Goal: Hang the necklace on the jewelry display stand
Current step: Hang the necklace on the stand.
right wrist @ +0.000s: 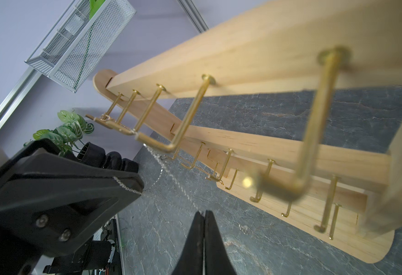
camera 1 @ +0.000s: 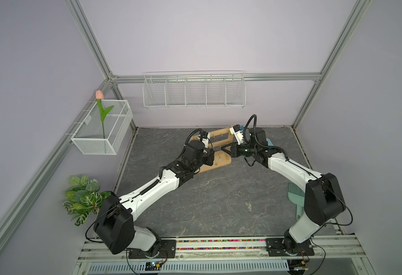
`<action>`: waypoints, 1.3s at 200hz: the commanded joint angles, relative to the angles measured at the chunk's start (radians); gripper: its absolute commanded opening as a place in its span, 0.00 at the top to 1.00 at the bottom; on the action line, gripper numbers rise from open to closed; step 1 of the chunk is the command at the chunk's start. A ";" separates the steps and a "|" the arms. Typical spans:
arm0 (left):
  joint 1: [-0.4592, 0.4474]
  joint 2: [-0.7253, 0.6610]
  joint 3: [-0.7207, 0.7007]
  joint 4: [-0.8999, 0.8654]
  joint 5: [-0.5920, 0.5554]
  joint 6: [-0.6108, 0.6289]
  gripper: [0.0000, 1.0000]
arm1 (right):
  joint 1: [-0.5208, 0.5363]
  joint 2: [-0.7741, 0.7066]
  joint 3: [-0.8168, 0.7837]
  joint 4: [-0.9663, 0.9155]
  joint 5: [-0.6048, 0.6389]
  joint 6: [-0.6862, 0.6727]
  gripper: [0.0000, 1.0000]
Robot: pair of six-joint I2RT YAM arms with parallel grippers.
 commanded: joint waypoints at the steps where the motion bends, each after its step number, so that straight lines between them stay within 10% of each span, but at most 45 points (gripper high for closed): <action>1: -0.004 0.015 0.045 0.001 -0.017 0.019 1.00 | 0.006 0.022 -0.024 0.010 0.012 -0.028 0.93; 260: -0.030 0.037 0.060 -0.015 -0.146 0.021 1.00 | 0.090 -0.004 -0.124 0.203 0.197 -0.043 0.92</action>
